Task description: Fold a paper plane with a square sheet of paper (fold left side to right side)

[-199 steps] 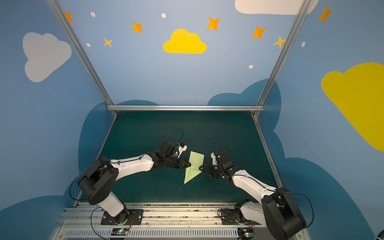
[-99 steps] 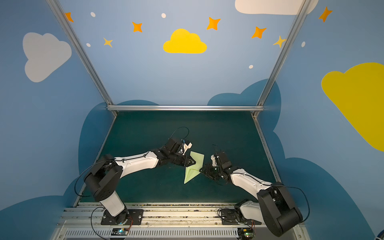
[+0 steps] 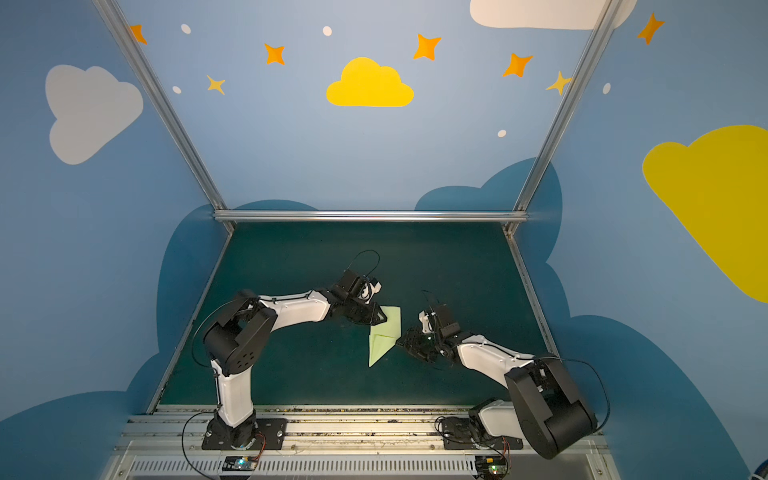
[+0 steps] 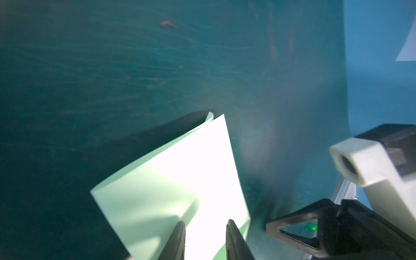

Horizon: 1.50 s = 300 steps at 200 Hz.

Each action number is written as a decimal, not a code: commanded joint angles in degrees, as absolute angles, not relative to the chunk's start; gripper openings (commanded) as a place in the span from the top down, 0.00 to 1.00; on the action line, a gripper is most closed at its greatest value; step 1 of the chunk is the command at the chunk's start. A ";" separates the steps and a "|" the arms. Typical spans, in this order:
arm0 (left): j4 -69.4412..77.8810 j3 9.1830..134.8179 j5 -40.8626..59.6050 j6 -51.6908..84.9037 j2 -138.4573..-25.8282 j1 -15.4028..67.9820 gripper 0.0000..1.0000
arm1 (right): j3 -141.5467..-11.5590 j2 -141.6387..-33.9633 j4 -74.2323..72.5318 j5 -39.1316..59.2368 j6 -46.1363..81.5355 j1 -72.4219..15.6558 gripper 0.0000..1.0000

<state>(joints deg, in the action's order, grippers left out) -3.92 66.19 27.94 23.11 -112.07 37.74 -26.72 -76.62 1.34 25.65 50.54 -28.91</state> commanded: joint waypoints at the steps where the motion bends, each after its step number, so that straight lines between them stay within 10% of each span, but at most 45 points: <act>1: -3.49 65.85 28.26 22.47 -112.58 37.01 0.68 | -27.90 -78.05 -0.62 26.93 50.49 -28.83 0.44; 99: -1.45 63.26 29.18 22.59 -112.19 36.07 0.69 | -33.01 -86.69 -5.23 27.95 51.20 -28.66 0.50; 167: -2.95 65.60 31.11 21.54 -110.93 35.30 0.68 | -35.21 -87.88 -4.46 27.77 50.11 -28.44 1.00; 300: 0.59 45.09 27.78 26.20 -86.02 41.70 0.66 | -34.01 -77.13 5.43 11.87 59.00 -37.76 1.00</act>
<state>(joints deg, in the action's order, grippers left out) 0.69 47.18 30.37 26.44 -88.97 38.85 -34.20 -78.61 2.87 16.95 55.35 -36.64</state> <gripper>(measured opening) 0.331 0.047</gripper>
